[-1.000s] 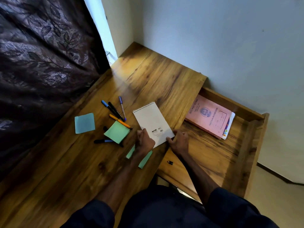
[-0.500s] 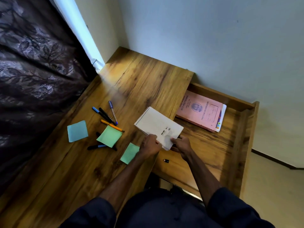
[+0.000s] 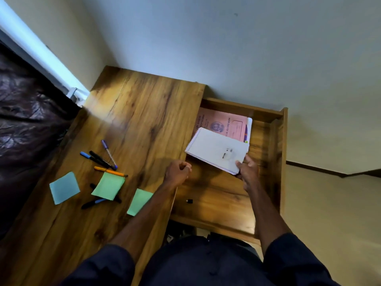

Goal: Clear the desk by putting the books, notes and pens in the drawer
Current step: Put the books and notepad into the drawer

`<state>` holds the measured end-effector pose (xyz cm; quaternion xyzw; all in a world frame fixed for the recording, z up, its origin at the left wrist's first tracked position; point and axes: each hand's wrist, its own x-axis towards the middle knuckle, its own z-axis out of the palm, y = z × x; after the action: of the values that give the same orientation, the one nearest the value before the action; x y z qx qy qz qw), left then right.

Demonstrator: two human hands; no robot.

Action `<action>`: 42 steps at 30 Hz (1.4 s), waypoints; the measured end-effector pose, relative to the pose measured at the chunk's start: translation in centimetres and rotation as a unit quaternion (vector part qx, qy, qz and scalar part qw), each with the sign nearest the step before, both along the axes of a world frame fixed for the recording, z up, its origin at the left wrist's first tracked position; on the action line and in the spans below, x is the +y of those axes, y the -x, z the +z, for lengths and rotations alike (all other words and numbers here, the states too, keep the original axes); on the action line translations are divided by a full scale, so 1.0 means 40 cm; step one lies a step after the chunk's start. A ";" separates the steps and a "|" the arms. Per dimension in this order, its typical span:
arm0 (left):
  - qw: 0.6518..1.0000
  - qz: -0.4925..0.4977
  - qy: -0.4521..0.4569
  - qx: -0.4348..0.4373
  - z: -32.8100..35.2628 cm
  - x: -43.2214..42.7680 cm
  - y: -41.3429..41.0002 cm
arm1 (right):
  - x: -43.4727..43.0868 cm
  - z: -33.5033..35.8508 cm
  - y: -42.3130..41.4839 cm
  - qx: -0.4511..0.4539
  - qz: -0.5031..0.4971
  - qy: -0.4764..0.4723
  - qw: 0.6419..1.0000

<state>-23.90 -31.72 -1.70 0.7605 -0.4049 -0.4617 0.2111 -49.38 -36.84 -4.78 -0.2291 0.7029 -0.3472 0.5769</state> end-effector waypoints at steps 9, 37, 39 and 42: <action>0.992 -0.093 -0.071 -0.040 -0.052 -0.061 0.083 | 0.023 -0.056 0.080 0.025 -0.004 -0.064 0.998; 0.962 -0.143 -0.223 -0.066 -0.177 -0.099 0.151 | -0.075 -0.180 -0.024 0.241 0.232 -0.086 0.939; 0.962 -0.145 -0.221 -0.064 -0.180 -0.101 0.149 | -0.081 -0.177 -0.031 0.238 0.239 -0.085 0.938; 0.960 -0.148 -0.226 -0.069 -0.182 -0.103 0.144 | -0.087 -0.168 -0.044 0.233 0.244 -0.081 0.938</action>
<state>-29.64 -35.82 -8.97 0.7496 -0.4118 -0.5140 -0.0654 -47.64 -40.32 -11.50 -0.4211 0.7658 -0.0746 0.4803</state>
